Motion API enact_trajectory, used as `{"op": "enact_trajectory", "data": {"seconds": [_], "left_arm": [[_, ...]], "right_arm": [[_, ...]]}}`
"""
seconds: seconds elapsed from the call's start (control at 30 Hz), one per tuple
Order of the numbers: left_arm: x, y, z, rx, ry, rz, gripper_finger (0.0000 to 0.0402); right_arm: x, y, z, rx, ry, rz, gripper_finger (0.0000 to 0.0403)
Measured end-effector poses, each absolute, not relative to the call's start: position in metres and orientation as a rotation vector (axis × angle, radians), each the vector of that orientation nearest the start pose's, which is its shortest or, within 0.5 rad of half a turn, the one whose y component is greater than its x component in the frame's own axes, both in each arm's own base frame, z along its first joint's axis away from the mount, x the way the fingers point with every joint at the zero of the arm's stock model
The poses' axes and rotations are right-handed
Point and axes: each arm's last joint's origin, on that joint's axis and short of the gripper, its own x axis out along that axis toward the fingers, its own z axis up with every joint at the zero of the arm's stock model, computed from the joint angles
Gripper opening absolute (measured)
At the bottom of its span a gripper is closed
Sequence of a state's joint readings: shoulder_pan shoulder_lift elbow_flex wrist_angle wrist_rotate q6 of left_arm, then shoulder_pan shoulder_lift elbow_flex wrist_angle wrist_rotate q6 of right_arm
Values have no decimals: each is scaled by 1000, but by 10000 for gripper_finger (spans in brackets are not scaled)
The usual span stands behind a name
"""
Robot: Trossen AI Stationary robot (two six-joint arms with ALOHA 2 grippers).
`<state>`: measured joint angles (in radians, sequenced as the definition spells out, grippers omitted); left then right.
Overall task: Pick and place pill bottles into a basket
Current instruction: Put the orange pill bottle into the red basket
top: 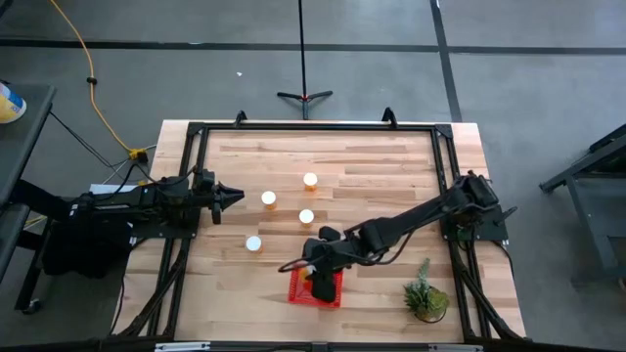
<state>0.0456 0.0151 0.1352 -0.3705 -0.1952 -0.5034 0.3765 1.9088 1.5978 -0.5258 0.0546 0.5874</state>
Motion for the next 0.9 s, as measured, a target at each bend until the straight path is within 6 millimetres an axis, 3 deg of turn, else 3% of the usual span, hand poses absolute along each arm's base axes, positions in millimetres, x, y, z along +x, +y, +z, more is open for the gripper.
{"op": "enact_trajectory", "data": {"seconds": [0.9], "left_arm": [[85, 9, 171, -485, 204, 273, 97]], "right_arm": [[410, 163, 214, 235, 989, 126, 183]]}}
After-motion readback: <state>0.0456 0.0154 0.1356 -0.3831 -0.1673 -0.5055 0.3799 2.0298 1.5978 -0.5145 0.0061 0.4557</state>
